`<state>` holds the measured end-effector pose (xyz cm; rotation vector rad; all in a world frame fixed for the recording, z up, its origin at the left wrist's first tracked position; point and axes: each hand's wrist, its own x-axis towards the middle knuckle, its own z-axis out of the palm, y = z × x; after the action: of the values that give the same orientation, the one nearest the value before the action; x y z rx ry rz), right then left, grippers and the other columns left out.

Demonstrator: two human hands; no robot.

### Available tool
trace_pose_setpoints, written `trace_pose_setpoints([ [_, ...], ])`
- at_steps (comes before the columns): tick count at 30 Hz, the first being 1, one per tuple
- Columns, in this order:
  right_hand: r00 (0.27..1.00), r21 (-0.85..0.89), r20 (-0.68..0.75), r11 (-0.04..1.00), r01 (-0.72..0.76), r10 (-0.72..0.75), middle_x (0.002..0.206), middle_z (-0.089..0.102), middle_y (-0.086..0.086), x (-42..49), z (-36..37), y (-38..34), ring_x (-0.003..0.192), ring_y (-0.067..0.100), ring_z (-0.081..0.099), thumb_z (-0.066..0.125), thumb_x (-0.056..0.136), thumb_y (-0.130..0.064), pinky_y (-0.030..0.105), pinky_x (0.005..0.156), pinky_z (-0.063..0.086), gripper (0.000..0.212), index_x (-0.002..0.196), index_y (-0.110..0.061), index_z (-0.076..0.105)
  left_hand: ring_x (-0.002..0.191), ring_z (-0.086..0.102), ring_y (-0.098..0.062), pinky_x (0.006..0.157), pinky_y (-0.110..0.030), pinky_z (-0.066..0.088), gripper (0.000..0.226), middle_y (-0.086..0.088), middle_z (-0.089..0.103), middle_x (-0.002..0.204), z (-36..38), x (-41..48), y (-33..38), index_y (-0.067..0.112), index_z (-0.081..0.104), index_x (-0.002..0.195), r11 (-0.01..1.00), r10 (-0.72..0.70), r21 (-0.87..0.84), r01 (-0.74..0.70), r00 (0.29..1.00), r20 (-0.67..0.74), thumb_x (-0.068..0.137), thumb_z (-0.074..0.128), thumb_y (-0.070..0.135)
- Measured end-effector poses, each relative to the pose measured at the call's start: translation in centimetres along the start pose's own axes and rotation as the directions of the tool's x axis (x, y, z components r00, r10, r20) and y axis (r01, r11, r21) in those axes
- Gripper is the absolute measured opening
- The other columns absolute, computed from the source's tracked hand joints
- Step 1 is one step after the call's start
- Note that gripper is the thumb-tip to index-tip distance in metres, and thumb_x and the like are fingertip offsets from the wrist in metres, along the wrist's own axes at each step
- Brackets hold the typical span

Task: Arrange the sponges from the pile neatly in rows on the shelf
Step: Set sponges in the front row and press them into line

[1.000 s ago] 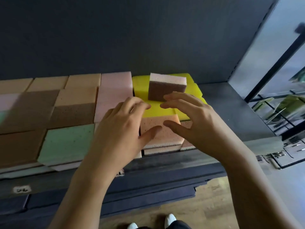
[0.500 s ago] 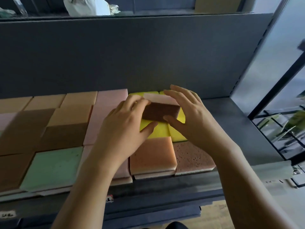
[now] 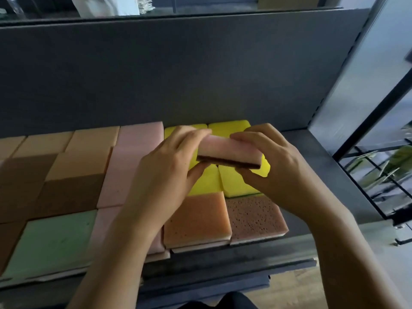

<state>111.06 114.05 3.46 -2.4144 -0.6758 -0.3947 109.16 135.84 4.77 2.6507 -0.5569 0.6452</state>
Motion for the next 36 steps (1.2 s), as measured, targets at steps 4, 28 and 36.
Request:
trace_pose_setpoints([
  [4, 0.994, 0.037, 0.084, 0.997, -0.066, 0.063, 0.128, 0.049, -0.018, -1.3, -1.7, -0.7, 0.117, 0.008, 0.05, 0.064, 0.08, -0.059, 0.033, 0.089, 0.051, 0.054, 0.127, -0.035, 0.053, 0.103, 0.061, -0.016, 0.075, -0.031, 0.057, 0.046, 0.0, 0.057, 0.124, -0.2, -0.5, 1.4, 0.015, 0.057, 0.124, 0.996, 0.061, -0.066, -0.062, 0.998, -0.006, 0.081, 0.07, 0.021],
  [28, 0.977, -0.121, 0.207, 0.992, -0.018, 0.043, 0.136, 0.048, -0.012, -8.6, -2.0, -0.7, 0.126, 0.017, 0.042, 0.08, 0.078, -0.035, 0.036, 0.1, 0.043, 0.064, 0.135, -0.031, 0.052, 0.122, 0.048, -0.022, 0.1, -0.041, 0.043, 0.071, -0.001, 0.05, 0.138, 0.7, -6.6, 4.3, 0.014, 0.052, 0.136, 0.999, 0.007, 0.038, -0.018, 0.966, 0.257, 0.078, 0.057, 0.055],
  [36, 0.97, -0.155, 0.24, 0.988, 0.003, 0.035, 0.137, 0.048, -0.007, -7.8, -0.1, -0.6, 0.127, 0.016, 0.039, 0.083, 0.075, -0.032, 0.034, 0.101, 0.038, 0.07, 0.137, -0.028, 0.051, 0.131, 0.044, -0.024, 0.106, -0.041, 0.036, 0.091, -0.002, 0.046, 0.144, 1.4, -6.3, 3.6, 0.014, 0.046, 0.142, 0.987, -0.047, 0.157, -0.015, 0.924, 0.38, 0.07, 0.071, 0.064],
])
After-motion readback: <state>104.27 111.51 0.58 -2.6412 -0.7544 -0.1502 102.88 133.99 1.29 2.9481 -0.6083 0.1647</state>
